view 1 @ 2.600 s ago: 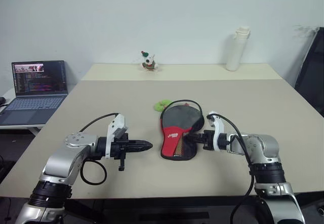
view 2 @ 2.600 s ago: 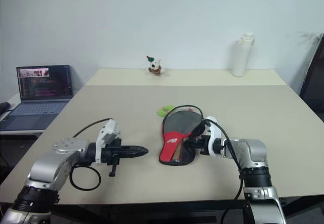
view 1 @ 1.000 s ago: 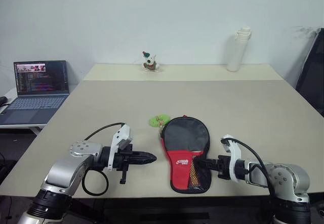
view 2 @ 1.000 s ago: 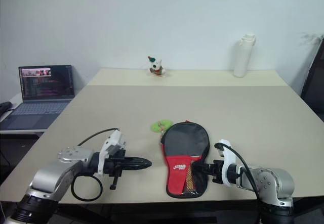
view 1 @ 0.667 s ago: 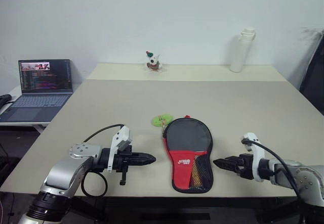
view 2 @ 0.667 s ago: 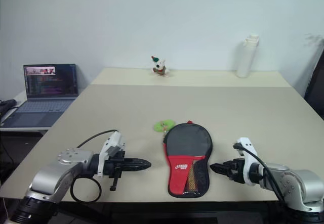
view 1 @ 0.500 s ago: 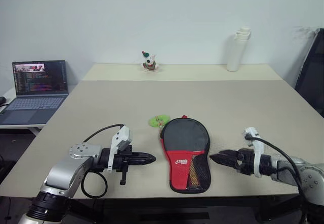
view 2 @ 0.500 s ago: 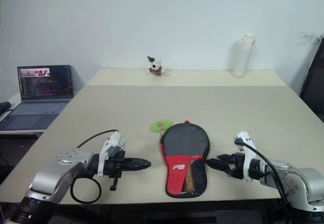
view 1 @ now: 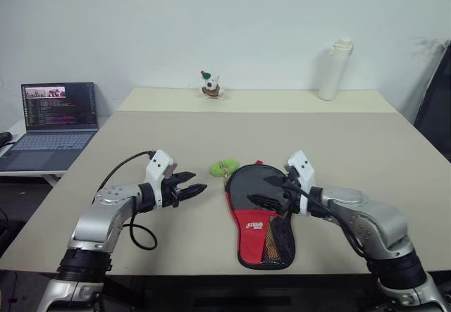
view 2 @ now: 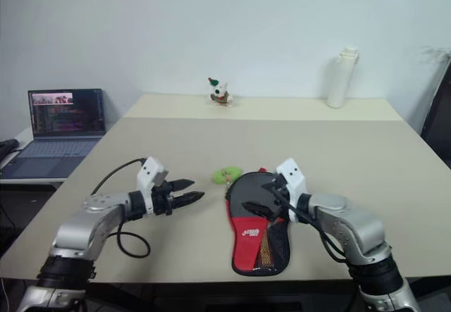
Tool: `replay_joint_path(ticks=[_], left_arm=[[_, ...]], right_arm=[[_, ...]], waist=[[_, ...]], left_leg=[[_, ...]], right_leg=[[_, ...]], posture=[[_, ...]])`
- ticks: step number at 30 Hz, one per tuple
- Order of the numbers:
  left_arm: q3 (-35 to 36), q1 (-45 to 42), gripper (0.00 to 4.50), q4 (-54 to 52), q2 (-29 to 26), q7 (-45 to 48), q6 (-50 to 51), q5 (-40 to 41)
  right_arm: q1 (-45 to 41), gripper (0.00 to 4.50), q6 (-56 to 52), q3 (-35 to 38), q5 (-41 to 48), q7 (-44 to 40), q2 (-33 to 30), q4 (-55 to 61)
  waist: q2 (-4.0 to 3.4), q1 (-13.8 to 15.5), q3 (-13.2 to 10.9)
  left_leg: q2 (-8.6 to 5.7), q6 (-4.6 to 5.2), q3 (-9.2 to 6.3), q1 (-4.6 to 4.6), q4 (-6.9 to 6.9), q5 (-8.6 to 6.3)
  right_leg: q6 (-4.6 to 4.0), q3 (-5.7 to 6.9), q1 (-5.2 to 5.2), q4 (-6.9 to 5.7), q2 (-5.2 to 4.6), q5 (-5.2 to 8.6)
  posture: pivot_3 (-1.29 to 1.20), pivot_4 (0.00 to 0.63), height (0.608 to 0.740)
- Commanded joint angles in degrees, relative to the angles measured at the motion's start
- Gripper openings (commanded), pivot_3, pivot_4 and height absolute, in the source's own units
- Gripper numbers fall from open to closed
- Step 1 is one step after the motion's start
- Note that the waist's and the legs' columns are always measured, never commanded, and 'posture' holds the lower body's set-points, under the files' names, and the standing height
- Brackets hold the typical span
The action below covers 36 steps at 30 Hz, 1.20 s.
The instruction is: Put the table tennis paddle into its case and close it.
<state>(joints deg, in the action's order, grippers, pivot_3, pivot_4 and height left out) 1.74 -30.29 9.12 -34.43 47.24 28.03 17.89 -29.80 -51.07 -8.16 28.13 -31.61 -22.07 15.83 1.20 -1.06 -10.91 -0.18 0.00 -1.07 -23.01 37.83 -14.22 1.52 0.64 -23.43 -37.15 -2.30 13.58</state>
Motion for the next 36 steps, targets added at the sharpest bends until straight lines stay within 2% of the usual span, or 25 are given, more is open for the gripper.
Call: replay_joint_path(ticks=[1, 7, 15, 21, 28, 31, 36], left_arm=[[-0.37, -5.51, 4.49, 6.13, 2.88, -4.8, -2.77, -3.09], [-3.14, -16.65, 4.49, 25.78, 7.76, -4.75, -8.87, -7.9], [-5.08, -28.31, 4.49, 47.97, 10.04, 0.82, -17.32, -12.44], [-6.42, -32.68, 4.49, 57.86, 11.87, 1.59, -20.97, -16.51], [-5.62, -33.69, 4.49, 62.26, 14.98, 1.9, -21.55, -18.06], [-5.24, -33.72, 3.93, 62.86, 15.75, 1.42, -21.73, -18.45], [-4.63, -33.35, 2.17, 63.16, 16.55, 1.19, -21.75, -18.62]], right_arm=[[-0.78, 4.5, 3.25, -0.05, -1.65, 0.65, 1.1, -0.43], [0.92, 4.5, 5.62, -2.05, -4.78, 0.86, 1.38, -1.08], [2.49, 4.5, 4.91, -1.6, -5.69, 1.67, 1.76, 0.3], [3.22, 4.5, 4.72, -1.59, -5.89, 2.11, 1.79, 0.8], [3.56, 4.5, 4.48, -1.66, -6.42, 2.73, 2.63, 1.35], [3.95, 4.5, 4.23, -1.58, -6.33, 2.99, 2.6, 1.88], [4.39, 4.5, 4.04, -1.45, -6.53, 3.64, 2.66, 2.43]], waist=[[0.0, 0.34, 0.0], [0.03, 0.83, 0.01], [0.03, 0.69, 0.01], [0.04, 0.75, 0.01], [0.05, 0.75, 0.02], [0.06, 0.79, 0.02], [0.08, 0.93, 0.03]], left_leg=[[-0.03, 0.0, 0.01, 0.0, 0.0, 0.0], [-0.07, 0.0, 0.08, 0.0, 0.02, 0.0], [-0.07, 0.0, 0.12, -0.03, 0.02, 0.0], [-0.09, 0.0, 0.13, -0.05, 0.03, 0.0], [-0.1, 0.0, 0.11, -0.05, 0.04, 0.0], [-0.1, 0.0, 0.1, -0.05, 0.06, 0.0], [-0.11, 0.0, 0.09, -0.05, 0.07, 0.0]], right_leg=[[0.0, 0.0, 0.0, -0.01, -0.01, -0.01], [0.0, 0.08, -0.03, -0.04, -0.01, -0.03], [0.01, 0.08, -0.1, -0.06, 0.02, -0.03], [0.02, 0.08, -0.09, -0.05, 0.01, -0.03], [0.03, 0.09, -0.09, -0.09, 0.02, -0.04], [0.03, 0.09, -0.08, -0.09, 0.01, -0.04], [0.04, 0.09, -0.06, -0.09, 0.0, -0.04]], posture=[[0.0, 0.15, 0.74], [0.0, 0.15, 0.74], [0.0, 0.15, 0.74], [0.0, 0.15, 0.74], [0.0, 0.15, 0.74], [0.0, 0.15, 0.74], [0.0, 0.15, 0.74]])
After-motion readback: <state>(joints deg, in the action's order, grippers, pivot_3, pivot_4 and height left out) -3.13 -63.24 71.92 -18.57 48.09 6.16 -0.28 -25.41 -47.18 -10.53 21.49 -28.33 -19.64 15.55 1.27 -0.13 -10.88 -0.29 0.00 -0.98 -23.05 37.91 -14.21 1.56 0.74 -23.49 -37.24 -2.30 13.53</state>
